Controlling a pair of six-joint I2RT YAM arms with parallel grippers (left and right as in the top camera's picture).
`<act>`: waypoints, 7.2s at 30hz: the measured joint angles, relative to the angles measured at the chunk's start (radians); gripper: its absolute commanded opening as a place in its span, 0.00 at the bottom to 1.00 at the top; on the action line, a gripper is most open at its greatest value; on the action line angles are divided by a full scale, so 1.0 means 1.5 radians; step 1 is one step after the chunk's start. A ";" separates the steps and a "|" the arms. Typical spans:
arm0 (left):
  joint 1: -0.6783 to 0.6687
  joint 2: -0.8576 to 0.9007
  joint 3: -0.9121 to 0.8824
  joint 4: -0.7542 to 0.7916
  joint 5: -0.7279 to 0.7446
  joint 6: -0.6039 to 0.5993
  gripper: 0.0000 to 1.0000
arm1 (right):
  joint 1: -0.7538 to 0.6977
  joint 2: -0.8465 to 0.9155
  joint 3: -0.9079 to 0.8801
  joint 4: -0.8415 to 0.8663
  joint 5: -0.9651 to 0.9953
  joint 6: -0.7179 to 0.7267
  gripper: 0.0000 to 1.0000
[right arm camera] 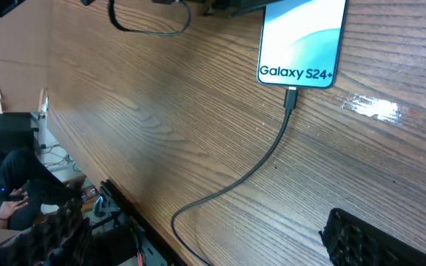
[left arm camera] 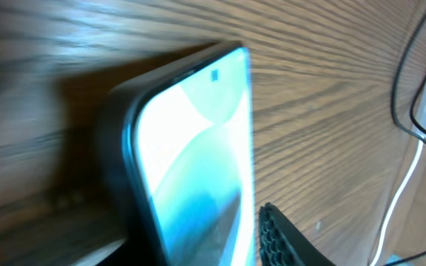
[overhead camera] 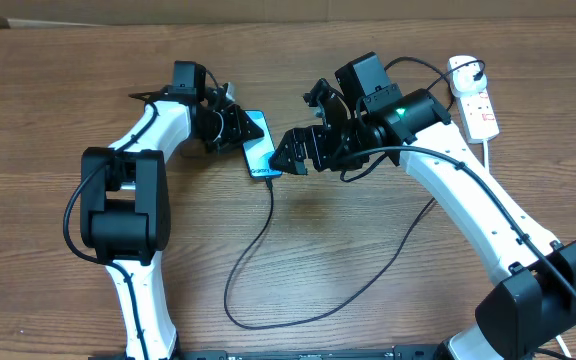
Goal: Plug charger to phone and switch on socket
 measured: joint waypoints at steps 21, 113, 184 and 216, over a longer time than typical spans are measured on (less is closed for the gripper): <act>0.019 0.000 0.161 -0.304 -0.201 0.020 0.42 | 0.000 0.000 0.000 -0.004 0.099 0.041 1.00; 0.000 -0.656 0.114 -0.626 -0.412 0.012 0.99 | -0.557 0.364 0.200 0.143 0.423 -0.008 1.00; -0.004 -0.707 0.114 -0.670 -0.483 -0.001 0.99 | -0.553 0.397 0.200 0.159 0.315 -0.009 1.00; -0.004 -0.704 0.114 -0.671 -0.495 -0.001 0.99 | -0.558 0.397 0.199 0.200 0.379 0.077 1.00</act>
